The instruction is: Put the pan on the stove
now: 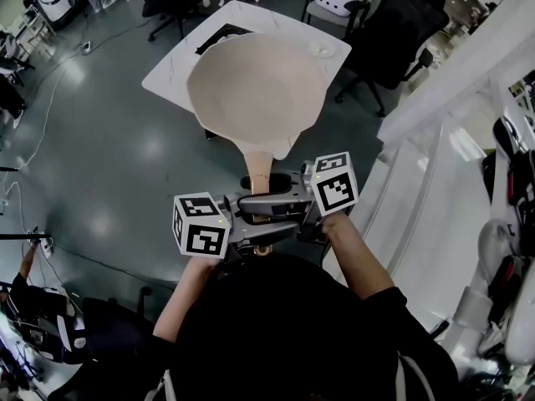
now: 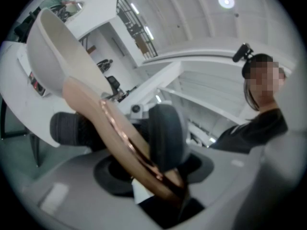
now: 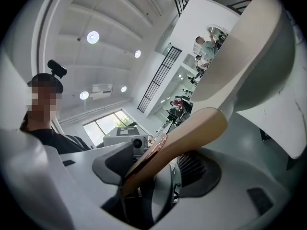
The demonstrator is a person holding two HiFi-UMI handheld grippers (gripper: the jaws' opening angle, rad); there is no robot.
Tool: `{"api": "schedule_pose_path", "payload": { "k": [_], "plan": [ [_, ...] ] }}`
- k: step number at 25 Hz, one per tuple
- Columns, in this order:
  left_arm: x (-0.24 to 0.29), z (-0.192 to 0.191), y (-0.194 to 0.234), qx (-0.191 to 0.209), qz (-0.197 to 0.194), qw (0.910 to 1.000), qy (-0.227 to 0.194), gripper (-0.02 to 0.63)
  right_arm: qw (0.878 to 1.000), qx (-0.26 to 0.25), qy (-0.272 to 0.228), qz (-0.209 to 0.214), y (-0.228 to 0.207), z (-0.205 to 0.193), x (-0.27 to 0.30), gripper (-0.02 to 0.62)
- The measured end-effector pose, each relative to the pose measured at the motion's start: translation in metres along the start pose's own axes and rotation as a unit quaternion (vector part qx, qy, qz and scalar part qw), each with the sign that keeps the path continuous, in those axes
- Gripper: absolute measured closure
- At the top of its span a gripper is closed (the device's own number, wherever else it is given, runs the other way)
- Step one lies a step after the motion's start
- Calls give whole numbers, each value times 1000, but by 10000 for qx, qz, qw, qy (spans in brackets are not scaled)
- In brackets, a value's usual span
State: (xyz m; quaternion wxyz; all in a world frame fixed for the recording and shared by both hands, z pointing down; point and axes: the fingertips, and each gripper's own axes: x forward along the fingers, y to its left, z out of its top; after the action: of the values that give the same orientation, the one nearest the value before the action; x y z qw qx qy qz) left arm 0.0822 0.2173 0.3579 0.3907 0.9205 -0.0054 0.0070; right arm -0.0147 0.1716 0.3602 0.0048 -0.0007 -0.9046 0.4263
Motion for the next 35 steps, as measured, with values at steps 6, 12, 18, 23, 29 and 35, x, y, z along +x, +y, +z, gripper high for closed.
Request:
{"api": "schedule_pose_path", "payload": {
  "k": [6,12,18,23,29,35],
  "plan": [
    [-10,35,42,-41,-95,9999,78,362,9999,19,-90,-79,-41,40,9,318],
    [-23,76,85,-101,-196,9995,236,362,9995,99,-263,-154,-82,86,21,319],
    [-42,119,128,-183,-283,9988,358,362,9988,163,-406,-234,-124,135,38,318],
    [-52,146,161,-181,-332,9983,446,362,9982,174,-505,-273,-155,166,47,318],
    [-58,167,186,-201,-351,9981,472,362,9980,180,-520,-298,-178,190,53,318],
    [-51,185,205,-234,-301,9986,360,362,9986,203,-402,-269,-196,207,46,318]
  ]
}}
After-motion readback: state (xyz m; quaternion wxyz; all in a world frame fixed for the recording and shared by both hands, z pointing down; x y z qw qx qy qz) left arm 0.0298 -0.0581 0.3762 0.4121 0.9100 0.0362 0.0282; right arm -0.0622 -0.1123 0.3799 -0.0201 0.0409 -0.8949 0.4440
